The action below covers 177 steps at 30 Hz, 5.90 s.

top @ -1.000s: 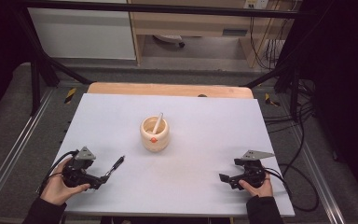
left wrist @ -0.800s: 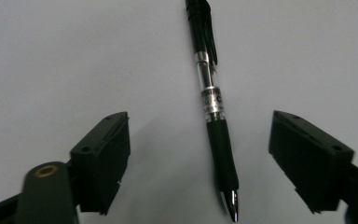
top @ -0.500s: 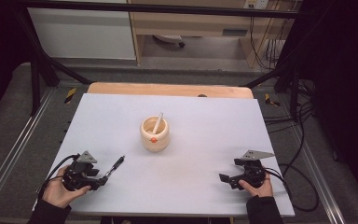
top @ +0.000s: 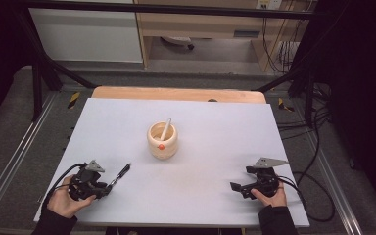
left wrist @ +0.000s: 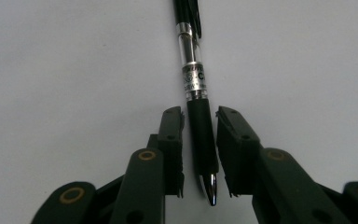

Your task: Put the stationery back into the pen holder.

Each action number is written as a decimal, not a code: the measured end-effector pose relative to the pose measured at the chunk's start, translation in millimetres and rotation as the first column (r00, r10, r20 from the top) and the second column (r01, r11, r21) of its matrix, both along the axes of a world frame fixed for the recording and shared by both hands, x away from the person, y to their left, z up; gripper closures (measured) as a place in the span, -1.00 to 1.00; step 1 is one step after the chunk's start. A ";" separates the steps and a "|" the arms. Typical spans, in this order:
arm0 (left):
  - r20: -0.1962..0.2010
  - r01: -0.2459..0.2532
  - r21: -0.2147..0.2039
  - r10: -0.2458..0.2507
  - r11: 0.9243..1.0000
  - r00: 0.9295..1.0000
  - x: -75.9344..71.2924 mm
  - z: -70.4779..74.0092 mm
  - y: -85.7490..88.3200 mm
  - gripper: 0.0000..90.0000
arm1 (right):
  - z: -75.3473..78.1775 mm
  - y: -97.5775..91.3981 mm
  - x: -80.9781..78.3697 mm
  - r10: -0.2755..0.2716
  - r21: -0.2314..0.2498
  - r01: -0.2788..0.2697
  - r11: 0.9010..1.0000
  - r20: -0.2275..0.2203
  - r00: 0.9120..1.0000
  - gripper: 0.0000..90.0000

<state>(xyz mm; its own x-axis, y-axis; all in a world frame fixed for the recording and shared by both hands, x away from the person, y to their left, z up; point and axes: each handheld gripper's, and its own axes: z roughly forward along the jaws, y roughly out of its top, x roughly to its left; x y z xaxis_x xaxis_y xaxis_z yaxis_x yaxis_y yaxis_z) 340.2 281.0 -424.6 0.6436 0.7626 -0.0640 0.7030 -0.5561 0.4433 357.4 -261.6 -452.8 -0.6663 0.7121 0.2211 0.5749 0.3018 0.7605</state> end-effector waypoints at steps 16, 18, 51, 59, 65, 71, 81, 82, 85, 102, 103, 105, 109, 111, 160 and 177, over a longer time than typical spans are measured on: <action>-0.004 0.001 0.053 -0.001 0.999 1.000 2.0 1.3 -5.8 0.76 | 0.4 0.0 -0.1 -0.001 0.003 0.001 1.000 0.000 1.000 -0.98; -0.007 0.000 0.050 0.001 0.999 1.000 2.2 1.6 -5.0 0.77 | 0.5 -0.1 -0.1 0.000 0.004 0.000 1.000 0.001 1.000 -0.98; 0.047 0.237 -0.101 -0.233 0.966 0.971 7.3 29.8 -53.0 0.77 | 20.8 43.5 -4.5 0.121 -0.151 -0.096 0.984 0.164 0.979 -0.96; 0.040 0.297 -0.084 -0.294 0.951 0.955 11.4 32.8 -75.8 0.77 | 27.8 74.5 -7.8 0.216 -0.268 -0.146 0.952 0.253 0.943 -0.93; 0.029 0.322 -0.080 -0.321 0.943 0.947 17.1 33.5 -90.8 0.77 | 33.4 95.5 -9.4 0.288 -0.365 -0.175 0.914 0.285 0.914 -0.93; 0.021 0.344 -0.073 -0.343 0.936 0.939 21.0 33.3 -103.8 0.77 | 39.7 109.8 -9.6 0.348 -0.446 -0.184 0.876 0.320 0.881 -0.92; 0.019 0.373 -0.072 -0.373 0.925 0.928 26.7 36.8 -123.7 0.77 | 41.2 131.0 -12.1 0.450 -0.583 -0.184 0.791 0.352 0.821 -0.90; 0.018 0.373 -0.073 -0.373 0.925 0.928 27.2 37.0 -125.4 0.77 | 41.5 132.4 -12.1 0.465 -0.598 -0.185 0.780 0.355 0.811 -0.90; 0.016 0.374 -0.072 -0.374 0.924 0.927 29.6 36.6 -129.9 0.77 | 41.6 136.4 -13.2 0.488 -0.616 -0.180 0.767 0.378 0.787 -0.90; 0.001 0.389 -0.075 -0.390 0.918 0.921 40.2 38.1 -157.5 0.77 | 43.8 152.2 -21.9 0.624 -0.724 -0.150 0.674 0.448 0.641 -0.87; 0.000 0.387 -0.077 -0.388 0.919 0.922 40.6 38.8 -159.4 0.77 | 43.7 152.5 -22.0 0.628 -0.729 -0.145 0.669 0.451 0.634 -0.87; 0.000 0.388 -0.077 -0.389 0.918 0.921 42.1 40.1 -163.2 0.77 | 42.8 153.0 -22.9 0.627 -0.726 -0.148 0.672 0.452 0.634 -0.85; -0.002 0.390 -0.080 -0.391 0.917 0.920 44.9 41.8 -172.0 0.77 | 40.8 153.3 -21.5 0.654 -0.743 -0.137 0.655 0.466 0.596 -0.80; -0.003 0.391 -0.081 -0.392 0.917 0.920 46.1 43.0 -176.8 0.77 | 39.6 153.4 -21.4 0.663 -0.751 -0.133 0.646 0.467 0.584 -0.77; 0.005 0.418 -0.034 -0.419 0.908 0.908 44.5 62.4 -228.2 0.77 | 29.8 152.1 -29.5 0.874 -0.914 -0.001 0.405 0.387 0.295 0.76; 0.116 0.434 -0.068 -0.425 0.898 0.898 39.5 66.9 -210.2 0.50 | 35.8 148.6 -27.7 0.837 -0.900 -0.053 0.432 0.378 0.396 0.78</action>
